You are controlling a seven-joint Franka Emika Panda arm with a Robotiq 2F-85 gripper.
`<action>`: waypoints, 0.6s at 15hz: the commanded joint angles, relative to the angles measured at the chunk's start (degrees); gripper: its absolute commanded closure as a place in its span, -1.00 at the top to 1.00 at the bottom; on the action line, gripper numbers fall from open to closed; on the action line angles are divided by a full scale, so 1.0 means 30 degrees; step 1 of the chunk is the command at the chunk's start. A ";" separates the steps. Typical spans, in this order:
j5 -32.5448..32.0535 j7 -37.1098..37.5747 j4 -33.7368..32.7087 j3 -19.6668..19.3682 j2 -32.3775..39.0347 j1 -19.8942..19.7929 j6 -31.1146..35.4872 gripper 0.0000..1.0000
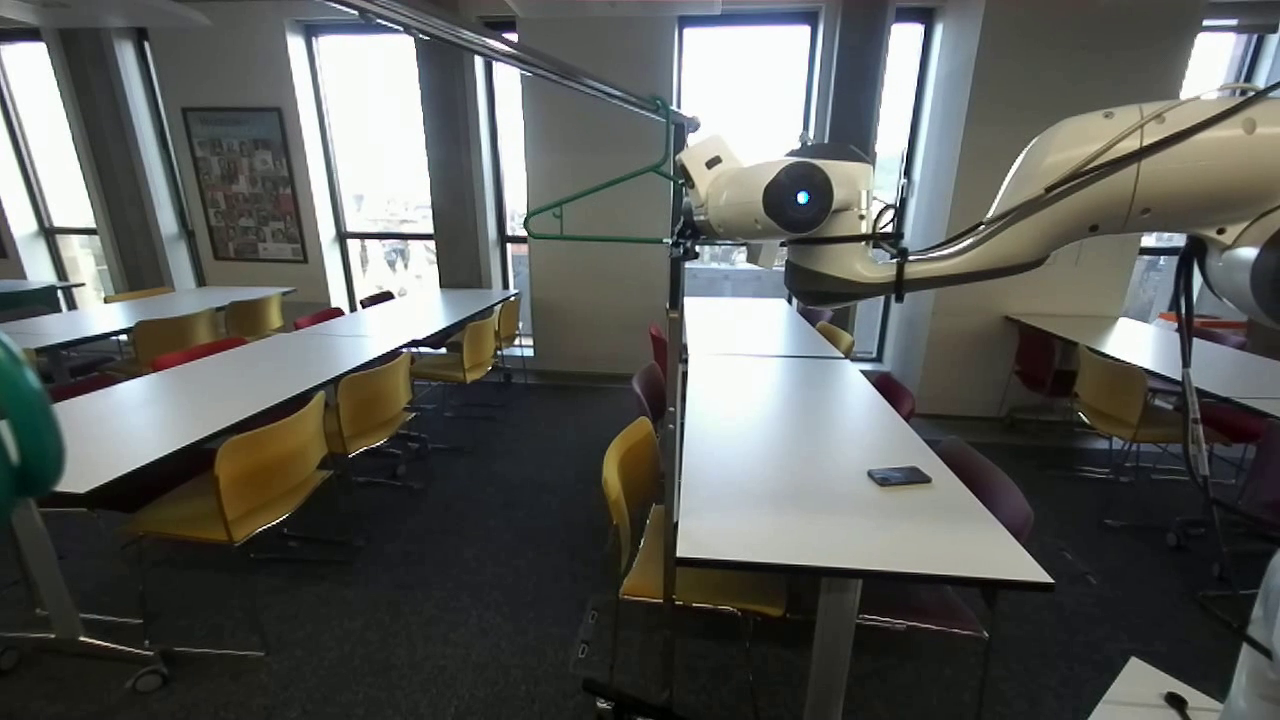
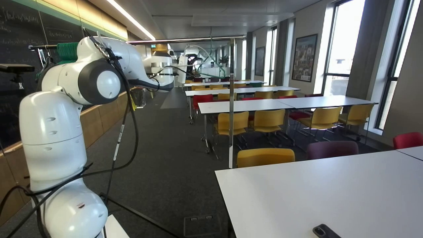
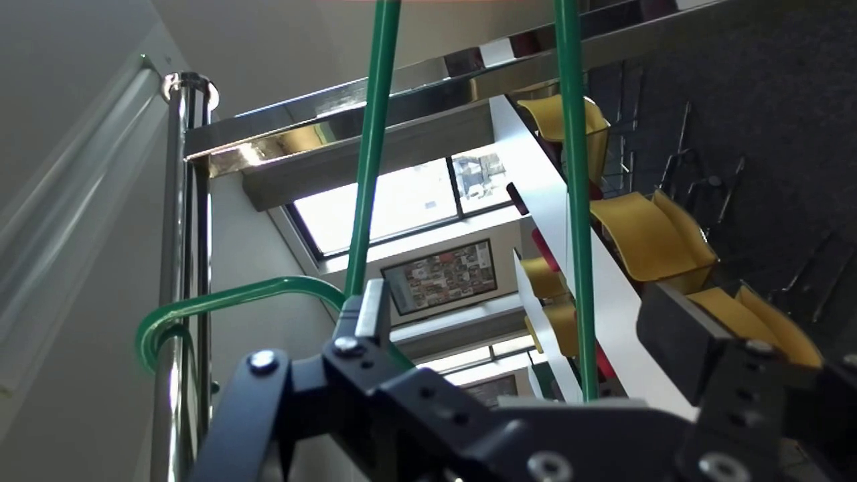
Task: Take the clothing hanger off of the clothing rack and place it on the table
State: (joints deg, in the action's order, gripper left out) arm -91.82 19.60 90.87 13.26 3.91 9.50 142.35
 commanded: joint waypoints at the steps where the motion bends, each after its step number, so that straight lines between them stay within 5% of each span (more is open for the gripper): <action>1: 0.0012 -0.0442 -0.0130 -0.0337 0.0168 0.0269 0.0020 1.00; 9: -0.2260 -0.2543 -0.1995 -0.0973 0.2616 0.0287 0.0075 1.00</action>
State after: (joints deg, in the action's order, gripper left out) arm -95.35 14.48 89.24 11.49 8.80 9.65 142.34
